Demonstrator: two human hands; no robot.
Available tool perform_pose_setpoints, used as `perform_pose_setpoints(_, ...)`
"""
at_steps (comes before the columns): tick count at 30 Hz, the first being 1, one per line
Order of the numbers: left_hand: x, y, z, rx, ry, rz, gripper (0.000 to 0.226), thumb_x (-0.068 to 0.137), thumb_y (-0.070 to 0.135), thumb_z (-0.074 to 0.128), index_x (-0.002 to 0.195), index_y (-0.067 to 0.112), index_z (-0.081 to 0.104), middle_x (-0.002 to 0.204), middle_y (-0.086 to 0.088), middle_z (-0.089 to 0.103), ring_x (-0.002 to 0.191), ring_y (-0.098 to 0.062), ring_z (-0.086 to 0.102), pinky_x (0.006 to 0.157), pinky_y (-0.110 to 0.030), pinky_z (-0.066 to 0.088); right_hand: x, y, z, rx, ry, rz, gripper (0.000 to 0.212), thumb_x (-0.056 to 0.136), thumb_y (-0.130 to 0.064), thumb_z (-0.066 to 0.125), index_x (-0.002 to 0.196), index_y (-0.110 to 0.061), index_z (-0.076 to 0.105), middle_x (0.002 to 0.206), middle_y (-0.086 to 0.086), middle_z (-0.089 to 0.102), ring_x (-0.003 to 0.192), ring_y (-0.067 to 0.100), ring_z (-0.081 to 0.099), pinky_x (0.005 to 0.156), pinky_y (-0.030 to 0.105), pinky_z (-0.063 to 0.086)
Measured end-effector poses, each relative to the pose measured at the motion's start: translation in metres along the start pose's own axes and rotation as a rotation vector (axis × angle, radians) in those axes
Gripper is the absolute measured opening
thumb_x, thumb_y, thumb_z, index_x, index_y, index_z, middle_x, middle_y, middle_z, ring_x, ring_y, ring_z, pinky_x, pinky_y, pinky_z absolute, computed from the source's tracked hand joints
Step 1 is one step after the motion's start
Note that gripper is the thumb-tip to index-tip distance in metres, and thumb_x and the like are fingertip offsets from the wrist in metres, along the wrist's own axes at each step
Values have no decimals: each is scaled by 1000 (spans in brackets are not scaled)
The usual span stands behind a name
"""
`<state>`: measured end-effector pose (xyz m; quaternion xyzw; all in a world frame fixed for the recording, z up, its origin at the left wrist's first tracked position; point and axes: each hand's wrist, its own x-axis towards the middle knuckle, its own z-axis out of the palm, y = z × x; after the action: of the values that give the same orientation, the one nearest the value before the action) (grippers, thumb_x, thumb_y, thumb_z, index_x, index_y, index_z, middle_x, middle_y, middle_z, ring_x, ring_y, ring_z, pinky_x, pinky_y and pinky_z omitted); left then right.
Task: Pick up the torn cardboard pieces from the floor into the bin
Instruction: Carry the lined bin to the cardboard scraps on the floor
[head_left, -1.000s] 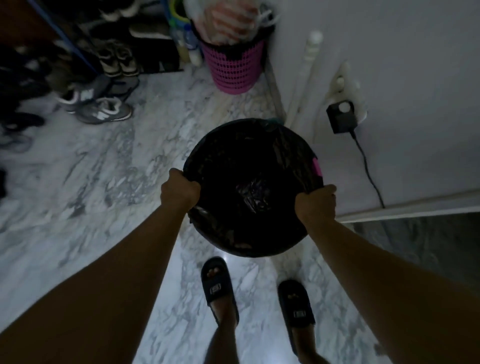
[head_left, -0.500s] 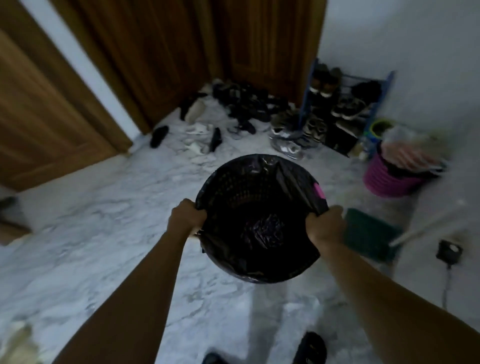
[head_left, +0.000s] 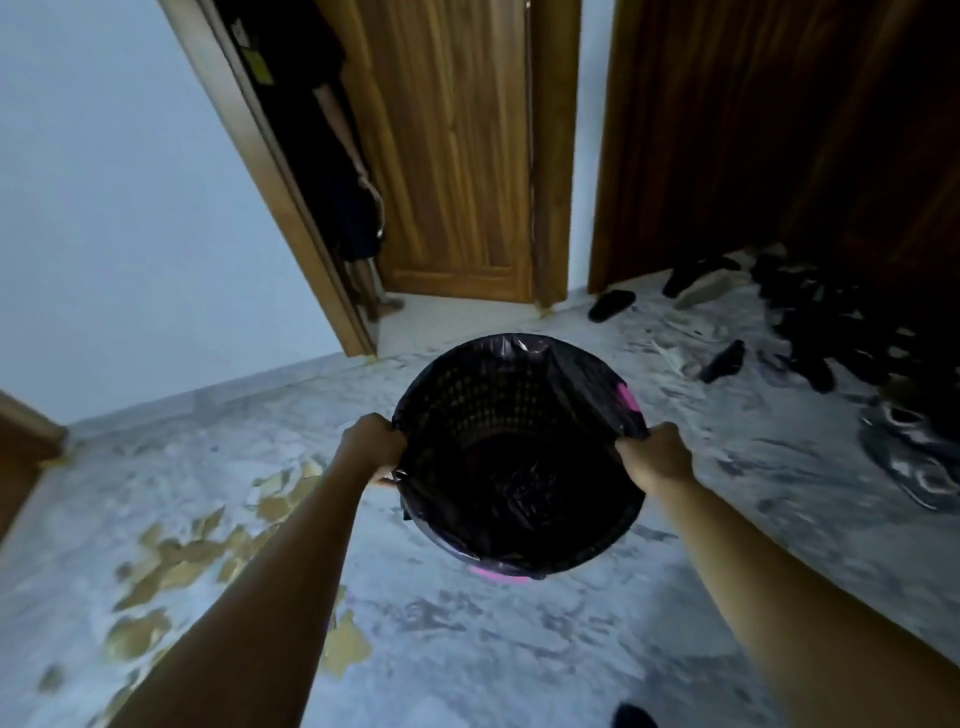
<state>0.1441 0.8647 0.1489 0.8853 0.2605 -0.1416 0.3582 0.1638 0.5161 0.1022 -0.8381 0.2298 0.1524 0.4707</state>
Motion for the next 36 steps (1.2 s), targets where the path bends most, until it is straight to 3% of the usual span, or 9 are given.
perform_pose_setpoints(2,14,-15,-29,-29,49,-45,37,67,25,49,80,-5,67,85,-23,70,79,-36,71,68,-46,62,15,-29,35,-37,-48,-33,27,94,-22,61,100,-12,38,64,6,34,47,20,32,44,28,26)
perform_pose_setpoints(6,52,-33,-58,-81,105,-118,22,86,9,49,79,-5,66,76,-17,68,61,-25,69,48,-31,57,53,-78,93,-56,-119,-67,32,93,-35,63,98,-14,39,65,5,36,46,20,36,43,27,27)
perform_pose_setpoints(15,205,-44,-71,-172,108,-318,22,89,7,50,93,-7,66,87,-22,69,68,-33,72,51,-42,61,187,-166,197,-137,-251,-23,33,90,-45,55,101,-19,38,75,5,39,56,19,39,47,29,29)
perform_pose_setpoints(17,247,-42,-73,-183,107,-354,22,88,12,53,94,-5,66,91,-23,69,69,-35,72,53,-43,62,227,-185,220,-164,-267,-7,39,96,-43,49,121,-14,47,94,14,53,66,23,47,50,30,30)
perform_pose_setpoints(19,278,-41,-76,-180,82,-382,23,89,16,55,96,-3,66,92,-22,69,68,-34,72,52,-37,61,253,-202,238,-216,-257,1,52,103,-36,45,140,-1,38,118,22,57,81,29,53,56,32,36)
perform_pose_setpoints(22,326,-51,-73,-216,80,-404,25,89,20,55,95,-2,67,91,-22,69,70,-34,72,54,-37,61,290,-219,265,-268,-252,-29,41,104,-26,43,135,0,40,104,20,56,77,30,54,58,34,38)
perform_pose_setpoints(25,394,-74,-63,-242,90,-429,27,85,24,58,91,-1,68,88,-21,70,73,-34,72,62,-47,63,341,-225,306,-333,-251,-19,34,103,-20,46,131,0,42,87,13,51,67,25,51,50,32,34)
perform_pose_setpoints(29,485,-114,-31,-239,77,-452,35,75,33,61,89,3,69,89,-20,70,81,-34,70,72,-50,62,404,-212,368,-378,-216,28,33,100,-17,50,128,0,45,93,14,52,65,23,48,50,30,34)
perform_pose_setpoints(36,623,-193,52,-248,49,-546,52,63,45,54,100,9,63,94,-16,67,86,-34,67,72,-48,62,512,-147,487,-383,-185,152,34,100,-18,49,127,3,52,97,19,58,59,21,47,46,27,30)
